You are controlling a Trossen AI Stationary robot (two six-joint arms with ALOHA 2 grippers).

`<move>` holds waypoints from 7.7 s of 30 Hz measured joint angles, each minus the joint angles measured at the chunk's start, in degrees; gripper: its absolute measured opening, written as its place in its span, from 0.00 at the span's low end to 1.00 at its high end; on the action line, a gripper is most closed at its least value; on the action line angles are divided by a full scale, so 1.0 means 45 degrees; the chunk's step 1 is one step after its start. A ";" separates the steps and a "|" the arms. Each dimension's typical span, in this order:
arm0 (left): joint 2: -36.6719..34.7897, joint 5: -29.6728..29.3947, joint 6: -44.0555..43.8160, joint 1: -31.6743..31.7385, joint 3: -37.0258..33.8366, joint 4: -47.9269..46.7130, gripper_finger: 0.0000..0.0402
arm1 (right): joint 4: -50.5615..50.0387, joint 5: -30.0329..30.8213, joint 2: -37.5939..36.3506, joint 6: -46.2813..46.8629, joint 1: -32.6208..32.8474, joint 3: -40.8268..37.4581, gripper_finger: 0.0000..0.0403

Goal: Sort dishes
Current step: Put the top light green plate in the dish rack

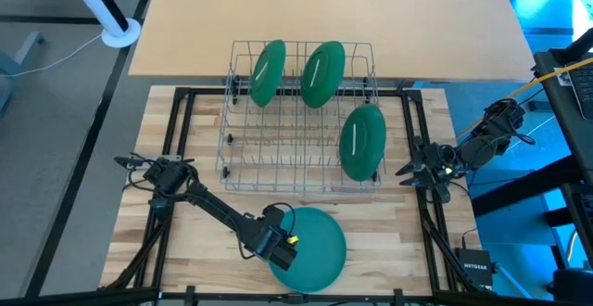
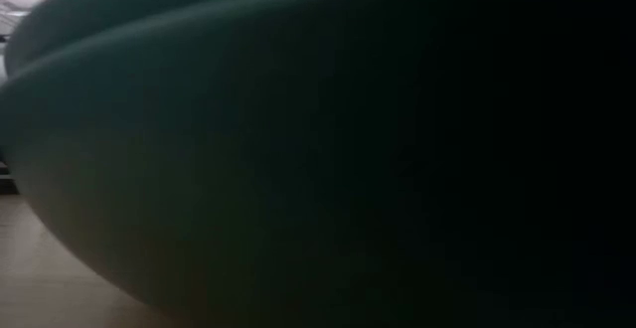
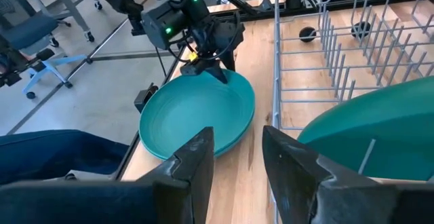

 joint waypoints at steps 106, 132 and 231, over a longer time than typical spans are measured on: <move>-0.0860 0.3361 0.5185 0.2085 0.0005 0.0797 0.26 | -0.0112 0.0000 0.0001 -0.0039 -0.0005 -0.0005 0.33; -0.1224 0.3210 0.5401 0.2076 0.0010 0.0657 0.00 | 0.0048 0.0127 0.0000 -0.0044 -0.0005 -0.0005 0.33; -0.1290 0.3810 0.7554 0.0505 0.0005 0.3589 0.00 | 0.3870 0.0851 1.5140 0.4053 0.1574 0.3307 0.33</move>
